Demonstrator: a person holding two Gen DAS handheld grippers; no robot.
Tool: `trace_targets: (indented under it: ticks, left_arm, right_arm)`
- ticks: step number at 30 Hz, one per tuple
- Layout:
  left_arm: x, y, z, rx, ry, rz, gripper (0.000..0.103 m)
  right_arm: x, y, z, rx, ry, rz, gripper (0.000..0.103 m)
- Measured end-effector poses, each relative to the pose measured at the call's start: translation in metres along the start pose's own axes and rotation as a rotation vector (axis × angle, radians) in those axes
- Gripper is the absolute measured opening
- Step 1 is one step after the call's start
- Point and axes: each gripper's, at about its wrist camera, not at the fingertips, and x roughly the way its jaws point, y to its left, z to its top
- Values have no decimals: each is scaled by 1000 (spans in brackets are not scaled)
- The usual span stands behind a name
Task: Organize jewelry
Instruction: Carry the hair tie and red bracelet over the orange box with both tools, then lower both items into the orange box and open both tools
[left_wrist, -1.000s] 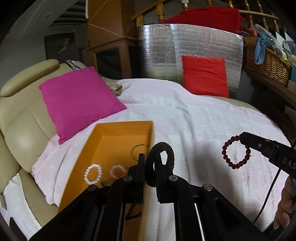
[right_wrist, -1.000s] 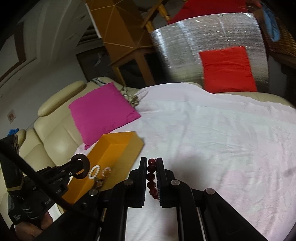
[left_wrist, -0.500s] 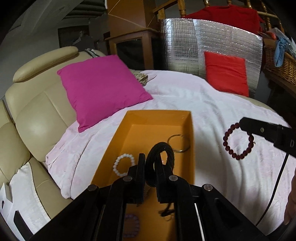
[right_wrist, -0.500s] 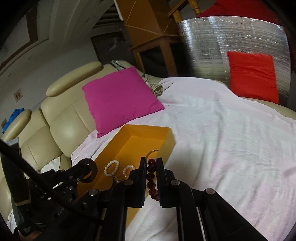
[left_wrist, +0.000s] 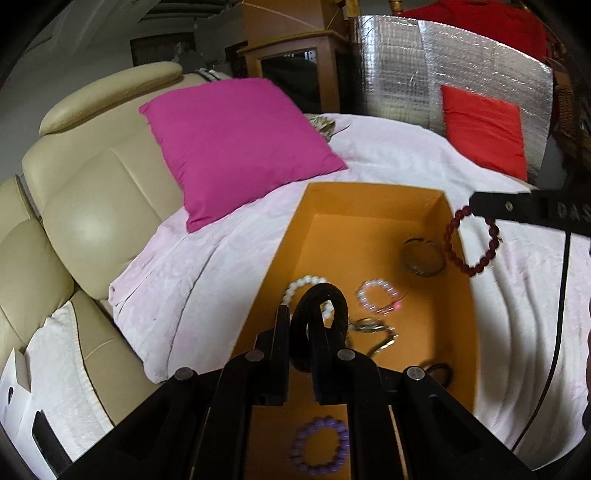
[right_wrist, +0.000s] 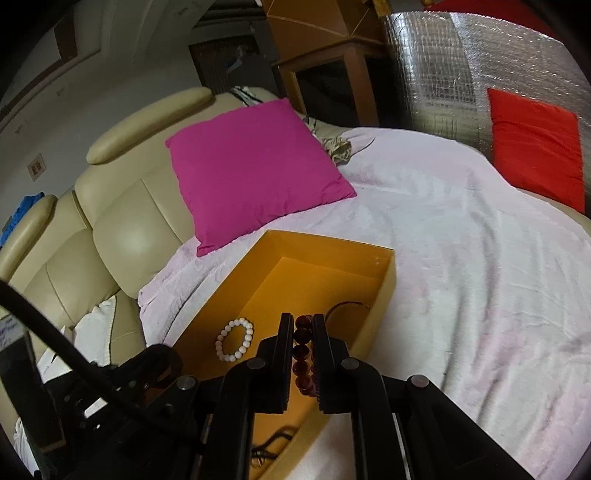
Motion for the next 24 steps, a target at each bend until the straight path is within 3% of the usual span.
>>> trace_targets:
  ticks: [12, 24]
  left_arm:
    - [27, 26, -12, -9, 44, 19, 10]
    - [46, 27, -20, 8, 82, 14, 10]
  right_arm:
    - [66, 24, 26, -25, 96, -31, 11]
    - [117, 37, 32, -46, 170, -70, 11]
